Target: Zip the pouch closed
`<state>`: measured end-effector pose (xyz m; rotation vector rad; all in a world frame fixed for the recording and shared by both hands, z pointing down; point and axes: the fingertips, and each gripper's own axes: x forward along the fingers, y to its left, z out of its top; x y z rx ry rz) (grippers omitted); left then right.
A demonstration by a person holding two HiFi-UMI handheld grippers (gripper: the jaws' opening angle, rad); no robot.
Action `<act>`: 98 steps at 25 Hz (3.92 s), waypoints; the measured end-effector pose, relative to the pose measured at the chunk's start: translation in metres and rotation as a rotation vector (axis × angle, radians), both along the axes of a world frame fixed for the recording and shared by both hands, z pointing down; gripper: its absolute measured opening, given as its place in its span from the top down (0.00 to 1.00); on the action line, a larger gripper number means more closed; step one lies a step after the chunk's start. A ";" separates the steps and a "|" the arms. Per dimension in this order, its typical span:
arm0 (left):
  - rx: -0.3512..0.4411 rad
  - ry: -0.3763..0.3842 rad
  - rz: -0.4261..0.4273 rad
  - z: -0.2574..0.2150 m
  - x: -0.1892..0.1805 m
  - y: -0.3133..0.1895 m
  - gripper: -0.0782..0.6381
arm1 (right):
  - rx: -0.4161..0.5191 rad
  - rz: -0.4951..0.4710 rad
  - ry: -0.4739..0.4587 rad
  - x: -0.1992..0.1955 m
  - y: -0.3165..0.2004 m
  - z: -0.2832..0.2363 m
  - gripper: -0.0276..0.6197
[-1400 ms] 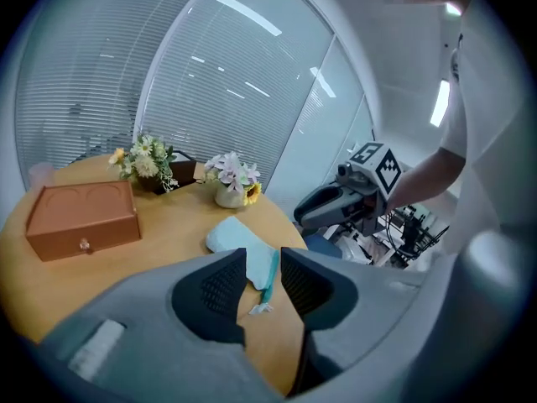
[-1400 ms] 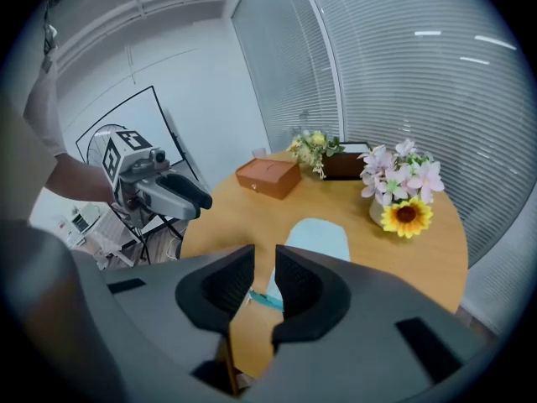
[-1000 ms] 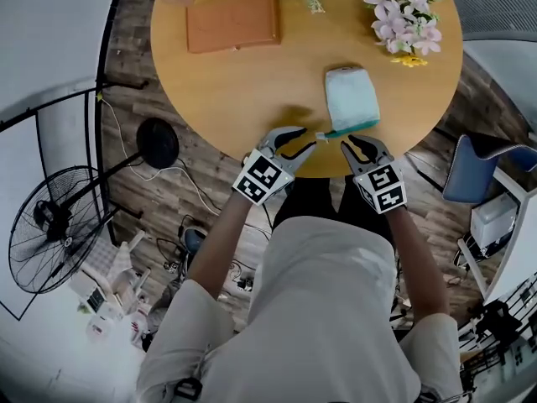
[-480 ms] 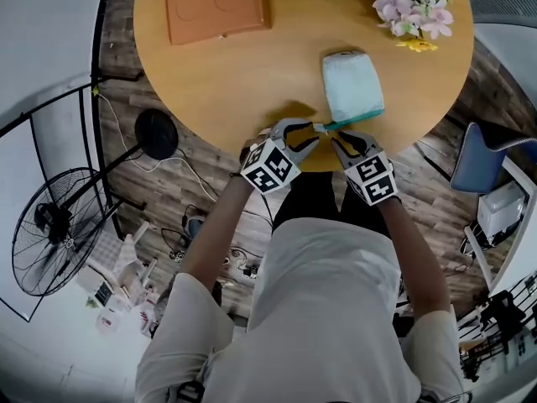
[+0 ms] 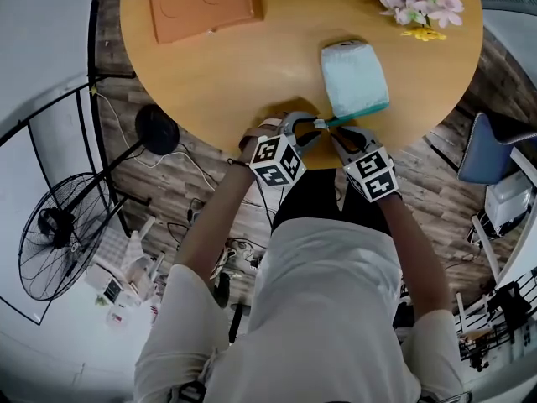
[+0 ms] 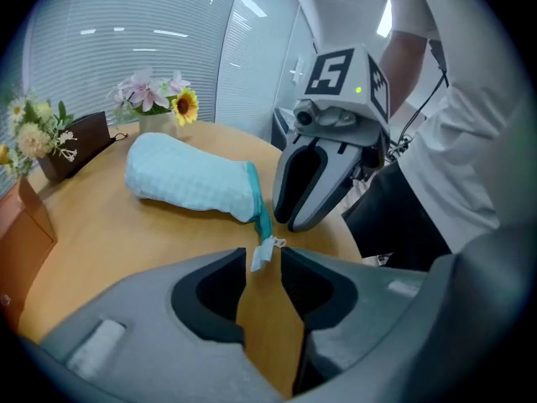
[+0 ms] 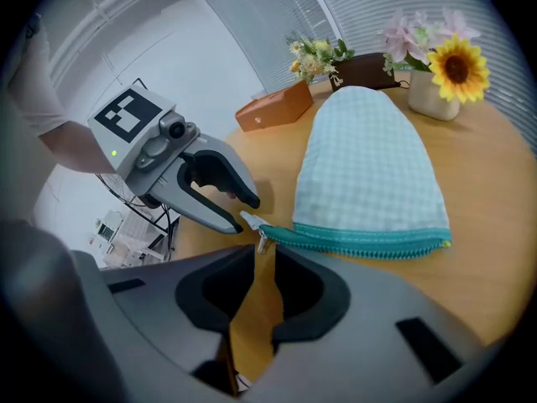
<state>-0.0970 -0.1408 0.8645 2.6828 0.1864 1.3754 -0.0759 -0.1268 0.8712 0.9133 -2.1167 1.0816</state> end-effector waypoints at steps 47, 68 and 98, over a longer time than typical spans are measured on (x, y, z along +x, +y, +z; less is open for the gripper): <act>-0.427 0.238 -0.420 -0.132 0.050 -0.009 0.85 | 0.233 -0.029 -0.092 0.040 -0.023 -0.137 0.95; -0.334 0.132 -0.410 -0.218 0.048 0.000 0.85 | 0.240 -0.128 -0.138 0.065 -0.022 -0.212 0.95; -0.277 0.251 -0.633 -0.255 0.016 -0.003 0.85 | 0.284 -0.124 -0.093 0.130 -0.037 -0.236 0.95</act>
